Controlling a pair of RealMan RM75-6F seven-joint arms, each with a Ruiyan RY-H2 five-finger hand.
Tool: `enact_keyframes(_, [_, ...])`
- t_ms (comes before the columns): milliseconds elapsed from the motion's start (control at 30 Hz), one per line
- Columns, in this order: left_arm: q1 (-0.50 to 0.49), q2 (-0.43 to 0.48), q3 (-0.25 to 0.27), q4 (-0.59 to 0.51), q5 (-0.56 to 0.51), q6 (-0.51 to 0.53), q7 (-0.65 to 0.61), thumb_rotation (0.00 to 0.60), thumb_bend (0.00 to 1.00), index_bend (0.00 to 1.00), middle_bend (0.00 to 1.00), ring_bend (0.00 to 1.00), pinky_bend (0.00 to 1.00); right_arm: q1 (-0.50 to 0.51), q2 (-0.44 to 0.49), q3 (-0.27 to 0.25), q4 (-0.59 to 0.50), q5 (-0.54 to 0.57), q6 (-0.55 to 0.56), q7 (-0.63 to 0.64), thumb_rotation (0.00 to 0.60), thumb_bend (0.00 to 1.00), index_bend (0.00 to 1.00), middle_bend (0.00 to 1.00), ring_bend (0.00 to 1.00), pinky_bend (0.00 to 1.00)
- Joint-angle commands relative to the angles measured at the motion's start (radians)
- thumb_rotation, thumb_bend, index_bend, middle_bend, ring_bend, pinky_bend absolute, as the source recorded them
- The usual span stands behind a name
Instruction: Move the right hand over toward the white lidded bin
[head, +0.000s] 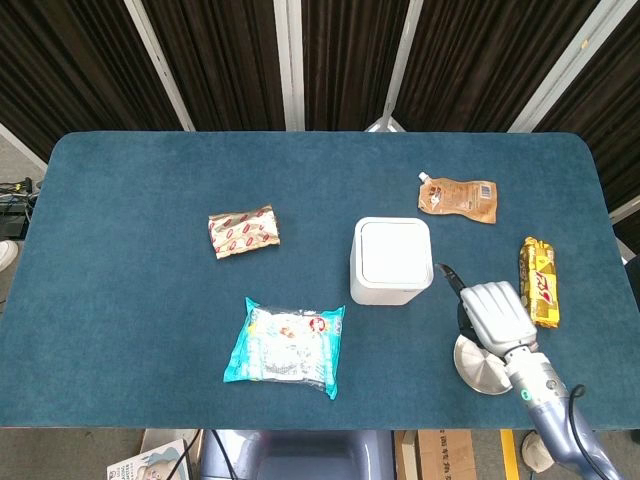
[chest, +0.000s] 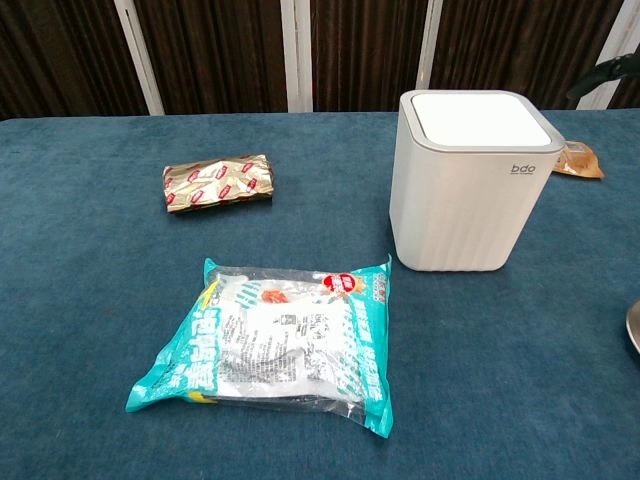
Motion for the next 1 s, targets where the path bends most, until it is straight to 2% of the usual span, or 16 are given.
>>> enact_keyframes(33, [0.0, 0.001, -0.001, 0.001, -0.002, -0.001, -0.003, 0.6, 0.03, 0.18, 0.05, 0.0, 0.0, 0.066, -0.03, 0.013, -0.017, 0.104, -0.002, -0.065, 0.6, 0.9, 0.13, 0.84, 0.85, 0.82])
enact_keyframes(267, [0.0, 0.0, -0.001, 0.0, -0.001, -0.001, -0.002, 0.6, 0.03, 0.18, 0.05, 0.0, 0.0, 0.118, -0.059, 0.002, -0.022, 0.178, 0.029, -0.109, 0.6, 0.9, 0.13, 0.84, 0.85, 0.82])
enact_keyframes(1000, [0.002, -0.002, -0.003, 0.0, -0.001, 0.005, 0.002, 0.6, 0.03, 0.18, 0.05, 0.0, 0.0, 0.192, -0.109, -0.06, -0.04, 0.213, 0.084, -0.163, 0.6, 0.9, 0.16, 0.84, 0.85, 0.82])
